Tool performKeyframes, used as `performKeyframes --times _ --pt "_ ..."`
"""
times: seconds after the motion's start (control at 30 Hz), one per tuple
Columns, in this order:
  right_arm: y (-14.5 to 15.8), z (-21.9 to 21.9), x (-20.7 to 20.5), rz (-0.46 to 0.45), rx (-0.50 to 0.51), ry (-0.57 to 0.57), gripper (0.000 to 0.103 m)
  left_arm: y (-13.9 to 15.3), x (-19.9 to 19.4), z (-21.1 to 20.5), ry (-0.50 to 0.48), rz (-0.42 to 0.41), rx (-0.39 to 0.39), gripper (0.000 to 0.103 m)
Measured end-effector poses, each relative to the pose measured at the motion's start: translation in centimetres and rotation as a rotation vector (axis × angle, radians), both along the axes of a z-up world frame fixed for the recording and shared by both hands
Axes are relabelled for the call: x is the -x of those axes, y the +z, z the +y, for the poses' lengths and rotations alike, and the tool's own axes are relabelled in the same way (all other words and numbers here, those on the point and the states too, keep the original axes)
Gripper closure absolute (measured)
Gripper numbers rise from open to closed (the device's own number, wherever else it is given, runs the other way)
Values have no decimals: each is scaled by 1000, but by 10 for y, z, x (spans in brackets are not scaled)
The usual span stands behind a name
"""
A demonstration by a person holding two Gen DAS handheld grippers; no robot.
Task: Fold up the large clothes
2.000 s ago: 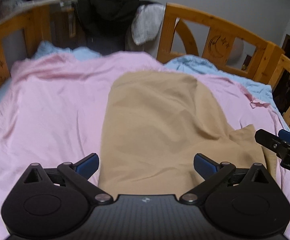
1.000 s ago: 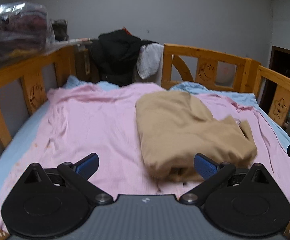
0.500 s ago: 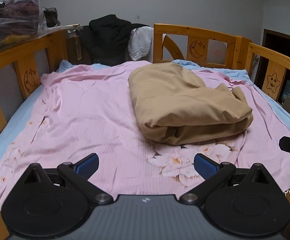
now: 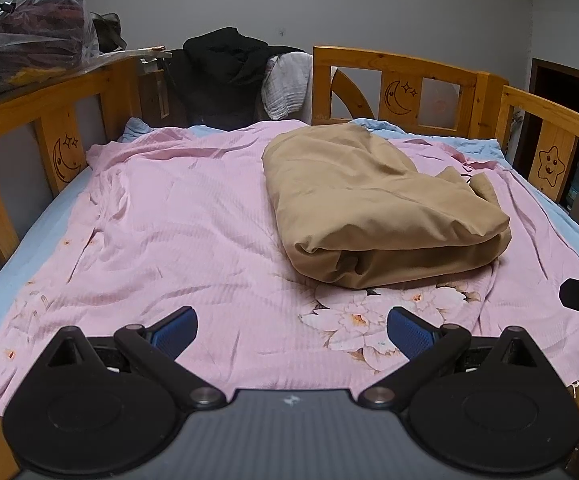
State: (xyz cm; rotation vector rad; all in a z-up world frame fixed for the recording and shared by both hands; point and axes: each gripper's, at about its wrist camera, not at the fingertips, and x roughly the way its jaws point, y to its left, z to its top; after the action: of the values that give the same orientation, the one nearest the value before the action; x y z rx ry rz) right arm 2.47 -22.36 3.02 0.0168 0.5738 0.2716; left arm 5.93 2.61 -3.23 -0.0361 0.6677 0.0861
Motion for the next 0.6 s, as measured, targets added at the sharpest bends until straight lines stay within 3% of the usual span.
performKeyframes --times 0.6 --pt "0 1 0 1 -1 -1 1 1 -3 1 -13 -6 -29 1"
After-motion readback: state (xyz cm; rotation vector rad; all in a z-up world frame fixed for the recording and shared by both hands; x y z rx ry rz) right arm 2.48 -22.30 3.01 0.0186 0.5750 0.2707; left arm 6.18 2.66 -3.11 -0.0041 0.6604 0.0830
